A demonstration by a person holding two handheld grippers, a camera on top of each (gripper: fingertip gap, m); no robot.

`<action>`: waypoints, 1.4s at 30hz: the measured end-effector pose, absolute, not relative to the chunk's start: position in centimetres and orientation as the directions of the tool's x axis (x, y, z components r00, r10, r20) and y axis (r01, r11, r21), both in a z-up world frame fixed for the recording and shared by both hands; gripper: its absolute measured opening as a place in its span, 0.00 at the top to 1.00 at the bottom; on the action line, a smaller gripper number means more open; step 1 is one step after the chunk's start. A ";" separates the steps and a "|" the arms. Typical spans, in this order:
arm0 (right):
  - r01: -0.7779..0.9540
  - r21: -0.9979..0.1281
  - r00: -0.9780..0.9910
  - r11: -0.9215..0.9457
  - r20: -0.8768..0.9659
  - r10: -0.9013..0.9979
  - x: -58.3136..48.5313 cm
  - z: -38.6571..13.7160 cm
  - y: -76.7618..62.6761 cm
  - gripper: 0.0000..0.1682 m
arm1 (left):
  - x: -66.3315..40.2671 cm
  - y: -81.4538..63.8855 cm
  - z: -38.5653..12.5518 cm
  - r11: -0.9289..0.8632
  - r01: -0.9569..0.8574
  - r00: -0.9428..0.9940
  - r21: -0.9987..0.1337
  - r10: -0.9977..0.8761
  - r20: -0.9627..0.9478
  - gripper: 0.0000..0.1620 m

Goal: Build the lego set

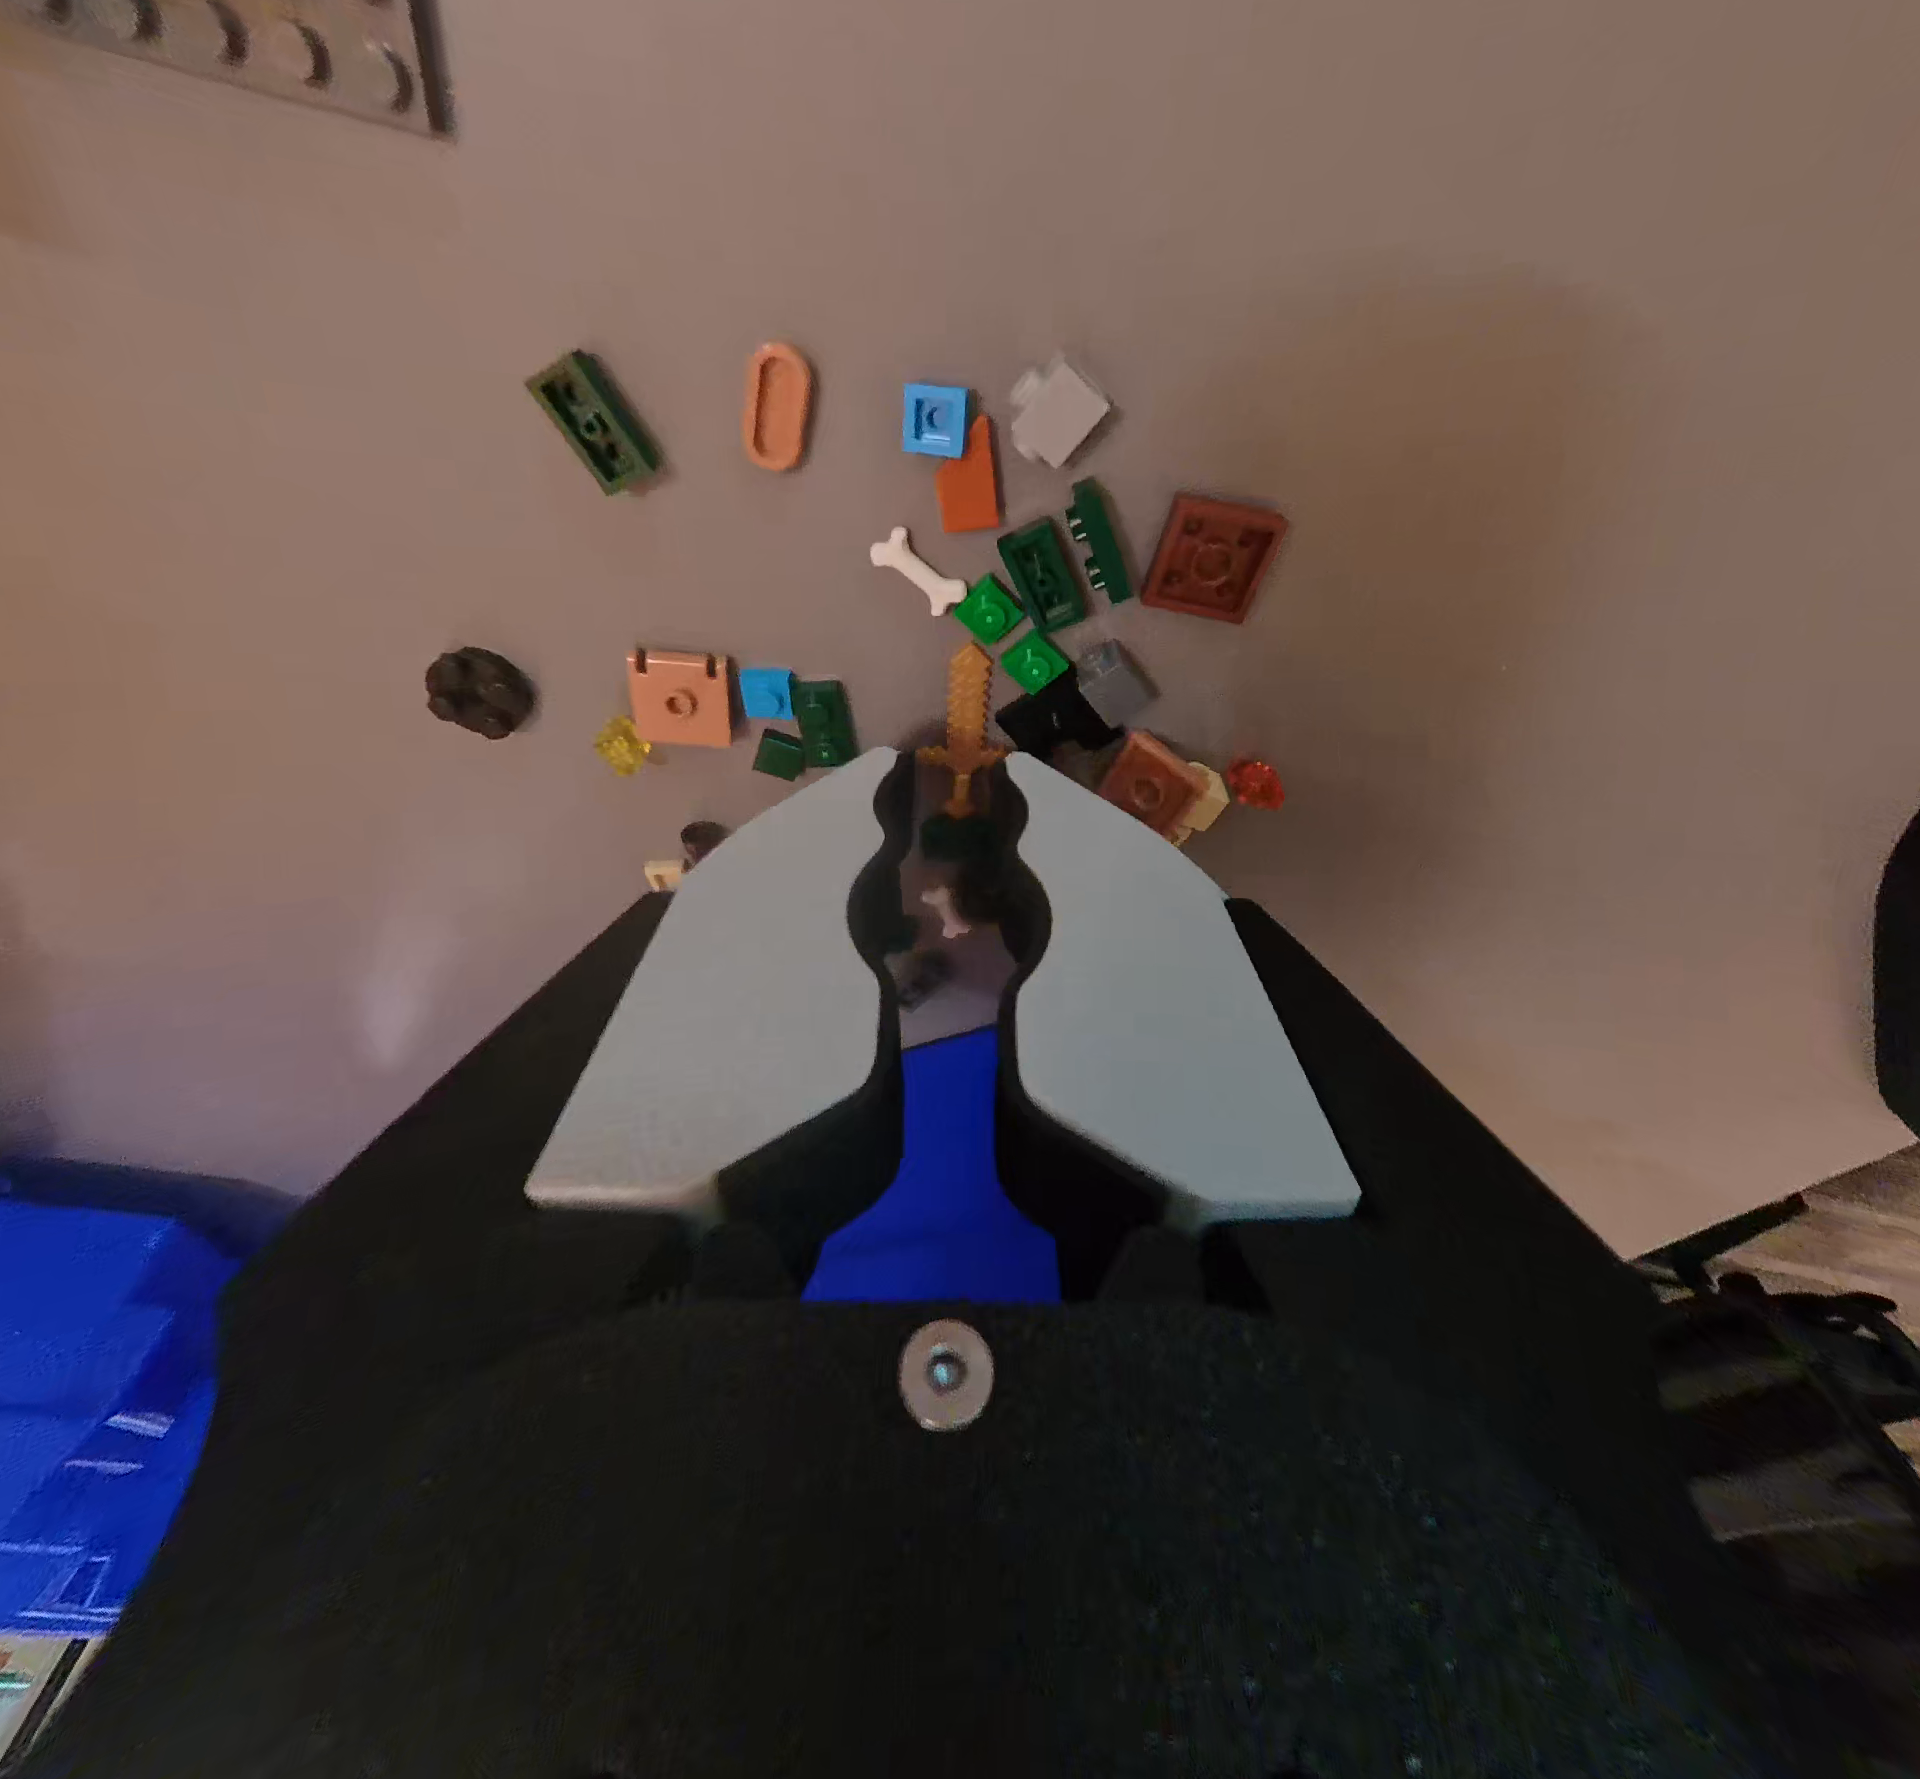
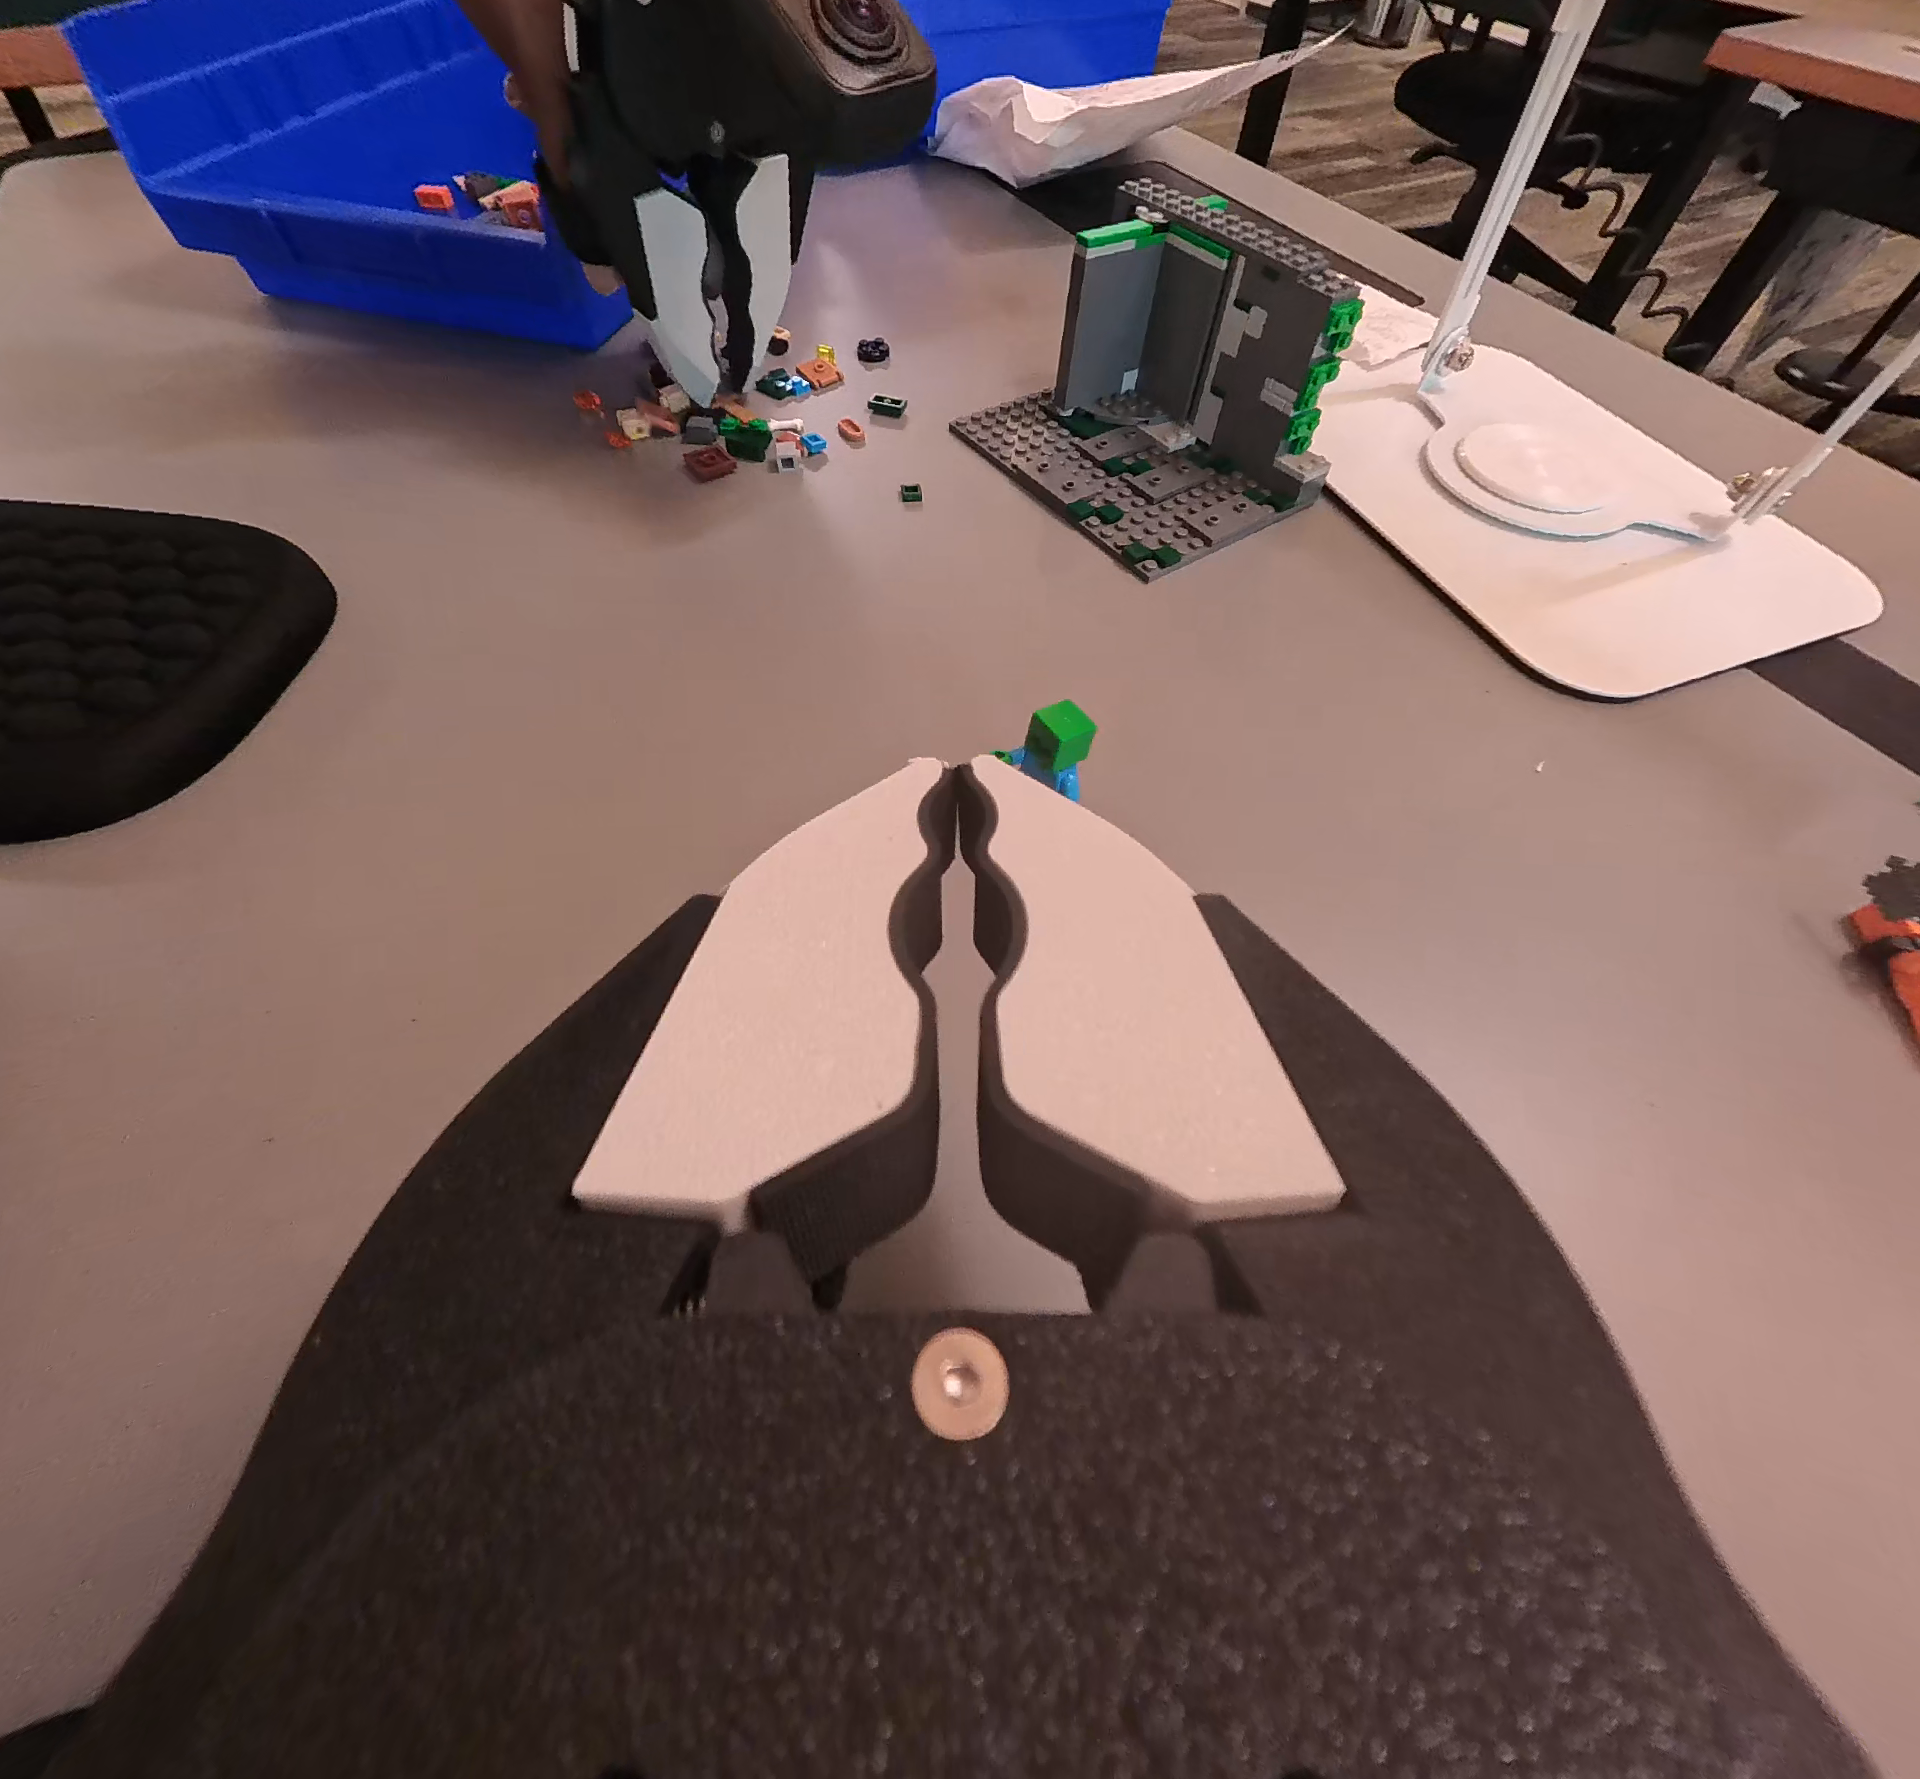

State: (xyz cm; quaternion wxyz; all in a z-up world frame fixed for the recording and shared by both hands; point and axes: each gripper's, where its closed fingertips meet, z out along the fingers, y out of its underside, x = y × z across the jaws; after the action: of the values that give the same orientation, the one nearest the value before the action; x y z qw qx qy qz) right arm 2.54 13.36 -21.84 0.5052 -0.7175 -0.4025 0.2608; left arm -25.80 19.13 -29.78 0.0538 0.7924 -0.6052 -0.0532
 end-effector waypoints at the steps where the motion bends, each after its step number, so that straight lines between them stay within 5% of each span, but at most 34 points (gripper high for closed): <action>1: 0.314 -0.935 0.539 -0.166 0.032 0.841 2.6 -21.9 13.4 1.00 | -25.9 19.1 -29.8 -0.258 -0.953 0.259 0.156 -0.966 -0.015 0.91; 18: 0.312 -0.938 0.535 -0.152 0.041 0.844 2.5 -21.5 13.2 1.00 | -26.4 19.2 -29.8 -0.278 -0.949 0.274 0.148 -0.961 -0.045 0.99; 23: 0.303 -0.941 0.535 -0.148 0.039 0.844 2.5 -21.4 13.2 1.00 | -24.6 19.8 -27.1 -0.300 -0.954 0.299 -0.008 -0.950 -0.086 0.99; 33: 0.116 -0.958 0.535 -0.261 -0.161 0.829 1.0 -19.4 12.7 0.92 | -9.5 16.5 -21.6 -0.177 -0.755 0.304 -0.631 -0.948 -0.097 0.99; 42: 0.046 -0.922 0.545 -0.386 -0.300 0.783 -0.4 -19.6 12.6 0.86 | -1.3 13.0 -22.2 -0.021 -0.634 0.290 -0.773 -0.933 -0.212 0.99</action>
State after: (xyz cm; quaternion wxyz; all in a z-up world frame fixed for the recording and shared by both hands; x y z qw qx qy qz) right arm -0.44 12.57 -19.59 0.4779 -0.7377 -0.2807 0.3854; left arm -1.32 12.96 -22.17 -0.4098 0.6908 -0.5670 0.1827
